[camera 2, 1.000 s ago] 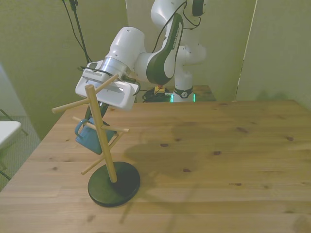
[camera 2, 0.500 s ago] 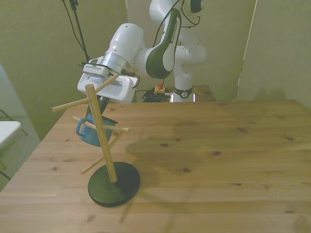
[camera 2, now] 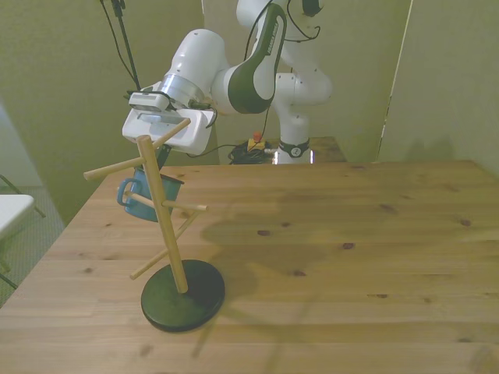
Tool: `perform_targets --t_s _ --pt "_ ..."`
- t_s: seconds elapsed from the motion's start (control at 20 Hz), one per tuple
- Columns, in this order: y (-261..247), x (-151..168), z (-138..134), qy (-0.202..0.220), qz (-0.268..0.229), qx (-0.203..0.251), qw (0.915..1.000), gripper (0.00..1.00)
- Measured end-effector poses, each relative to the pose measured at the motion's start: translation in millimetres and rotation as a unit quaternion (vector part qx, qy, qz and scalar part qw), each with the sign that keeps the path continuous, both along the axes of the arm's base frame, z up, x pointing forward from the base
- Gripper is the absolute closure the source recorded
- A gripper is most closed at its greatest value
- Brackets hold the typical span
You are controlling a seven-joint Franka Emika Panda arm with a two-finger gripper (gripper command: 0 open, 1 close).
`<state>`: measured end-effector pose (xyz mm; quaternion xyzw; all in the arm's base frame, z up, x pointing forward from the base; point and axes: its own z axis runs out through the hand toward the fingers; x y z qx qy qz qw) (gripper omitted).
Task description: Unload the mug
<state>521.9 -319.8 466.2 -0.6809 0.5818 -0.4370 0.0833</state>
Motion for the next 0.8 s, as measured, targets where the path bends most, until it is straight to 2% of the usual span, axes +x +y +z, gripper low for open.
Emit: perform_targets --t_s 0.55,0.8 --pt "-13.5 -18.5 -8.2 -0.013 -0.006 0.03 0.9995 1.0" --pt "-14.6 -44.3 -6.6 -0.02 0.008 0.041 0.9989 1.0"
